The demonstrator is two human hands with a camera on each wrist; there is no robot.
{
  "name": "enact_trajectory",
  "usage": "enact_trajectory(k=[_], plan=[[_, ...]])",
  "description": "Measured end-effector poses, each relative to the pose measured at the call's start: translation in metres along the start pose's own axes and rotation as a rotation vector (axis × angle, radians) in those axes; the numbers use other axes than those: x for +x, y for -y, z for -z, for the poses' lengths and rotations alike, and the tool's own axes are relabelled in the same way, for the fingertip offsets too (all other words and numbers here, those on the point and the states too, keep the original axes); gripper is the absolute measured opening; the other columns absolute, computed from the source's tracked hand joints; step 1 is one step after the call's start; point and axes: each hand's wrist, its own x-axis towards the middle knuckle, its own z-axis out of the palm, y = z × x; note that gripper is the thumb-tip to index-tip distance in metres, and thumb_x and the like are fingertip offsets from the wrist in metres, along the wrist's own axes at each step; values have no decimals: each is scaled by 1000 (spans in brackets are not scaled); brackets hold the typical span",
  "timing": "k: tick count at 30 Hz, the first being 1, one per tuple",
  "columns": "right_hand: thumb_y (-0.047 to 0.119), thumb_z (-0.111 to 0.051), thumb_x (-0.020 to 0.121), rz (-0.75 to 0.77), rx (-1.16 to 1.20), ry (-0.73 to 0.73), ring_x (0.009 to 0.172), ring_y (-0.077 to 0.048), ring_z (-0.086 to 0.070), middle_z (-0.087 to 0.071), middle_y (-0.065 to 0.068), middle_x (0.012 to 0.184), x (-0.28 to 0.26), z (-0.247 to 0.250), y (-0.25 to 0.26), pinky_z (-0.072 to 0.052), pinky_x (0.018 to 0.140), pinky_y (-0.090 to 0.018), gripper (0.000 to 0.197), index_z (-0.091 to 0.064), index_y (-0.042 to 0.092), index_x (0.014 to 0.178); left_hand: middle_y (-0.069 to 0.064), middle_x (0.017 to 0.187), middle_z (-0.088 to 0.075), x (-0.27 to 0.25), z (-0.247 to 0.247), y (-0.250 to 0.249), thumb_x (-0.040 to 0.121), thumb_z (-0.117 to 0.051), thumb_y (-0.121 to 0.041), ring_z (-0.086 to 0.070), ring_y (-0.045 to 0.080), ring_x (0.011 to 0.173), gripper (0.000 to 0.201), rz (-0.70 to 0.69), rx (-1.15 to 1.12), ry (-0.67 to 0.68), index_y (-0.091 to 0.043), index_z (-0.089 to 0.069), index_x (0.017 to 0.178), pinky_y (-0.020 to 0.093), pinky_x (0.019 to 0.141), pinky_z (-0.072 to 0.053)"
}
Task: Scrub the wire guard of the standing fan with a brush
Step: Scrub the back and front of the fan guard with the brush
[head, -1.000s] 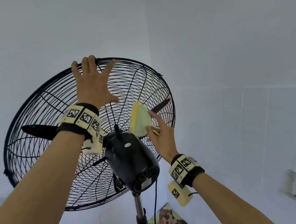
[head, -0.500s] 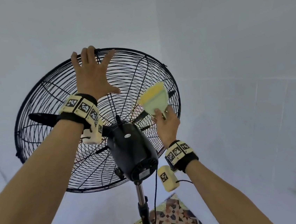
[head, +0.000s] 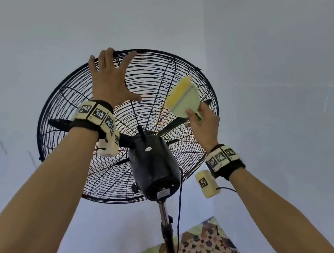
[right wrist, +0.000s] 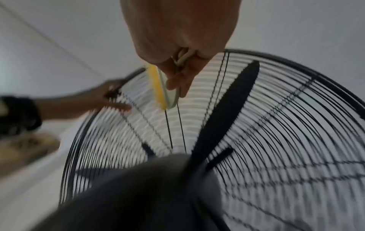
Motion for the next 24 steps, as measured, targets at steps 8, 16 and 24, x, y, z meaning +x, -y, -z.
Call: enact_trajectory(k=[8,16,24], plan=[[16,-64,100,-5,-106,263,86,-27,-76,-71,-15,117,-10,-3,-17,-63,62,-28,22,-63,1,116,22,159,-28,0,1,-2,52,-88,-74,-21,40,151,132,-2,4,-24,-40,-21,161,66,123,-7],[17,-66,99,9,-126,367,103,-27,-72,-72,-12,116,-16,-2,-22,-64,69,-26,19,-63,4,112,22,161,-26,0,3,-4,54,-88,-74,-19,40,153,132,8,20,-1,-41,-19,161,65,124,-7],[16,-65,100,-64,15,83,86,-11,-72,-68,-3,108,6,-6,20,-63,64,-26,19,-63,4,114,19,156,-34,2,8,7,55,-84,-79,-31,39,146,138,-10,3,6,-33,-14,164,59,122,-20]])
